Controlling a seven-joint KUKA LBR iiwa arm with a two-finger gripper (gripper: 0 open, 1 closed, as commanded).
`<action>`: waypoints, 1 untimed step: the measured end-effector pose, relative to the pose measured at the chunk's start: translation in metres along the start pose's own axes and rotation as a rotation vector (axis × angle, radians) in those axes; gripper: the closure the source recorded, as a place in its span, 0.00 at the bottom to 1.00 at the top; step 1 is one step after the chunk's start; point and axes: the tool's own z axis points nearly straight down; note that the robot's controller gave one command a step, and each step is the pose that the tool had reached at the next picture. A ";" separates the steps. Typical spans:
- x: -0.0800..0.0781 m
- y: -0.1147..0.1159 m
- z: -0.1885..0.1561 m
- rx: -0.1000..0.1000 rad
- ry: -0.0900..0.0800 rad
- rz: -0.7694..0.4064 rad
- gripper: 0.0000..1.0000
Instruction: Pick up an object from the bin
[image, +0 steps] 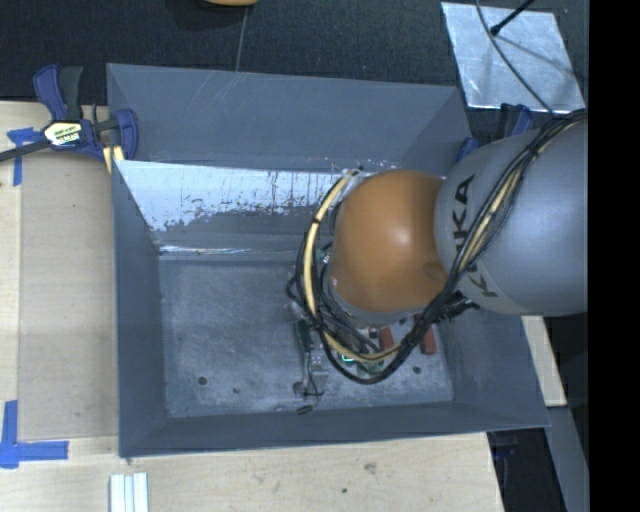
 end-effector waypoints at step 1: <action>-0.002 0.000 -0.004 -0.001 -0.008 0.002 0.00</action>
Offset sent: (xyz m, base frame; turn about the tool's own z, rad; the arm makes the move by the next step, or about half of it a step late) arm 0.0514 -0.0717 -0.1014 -0.4877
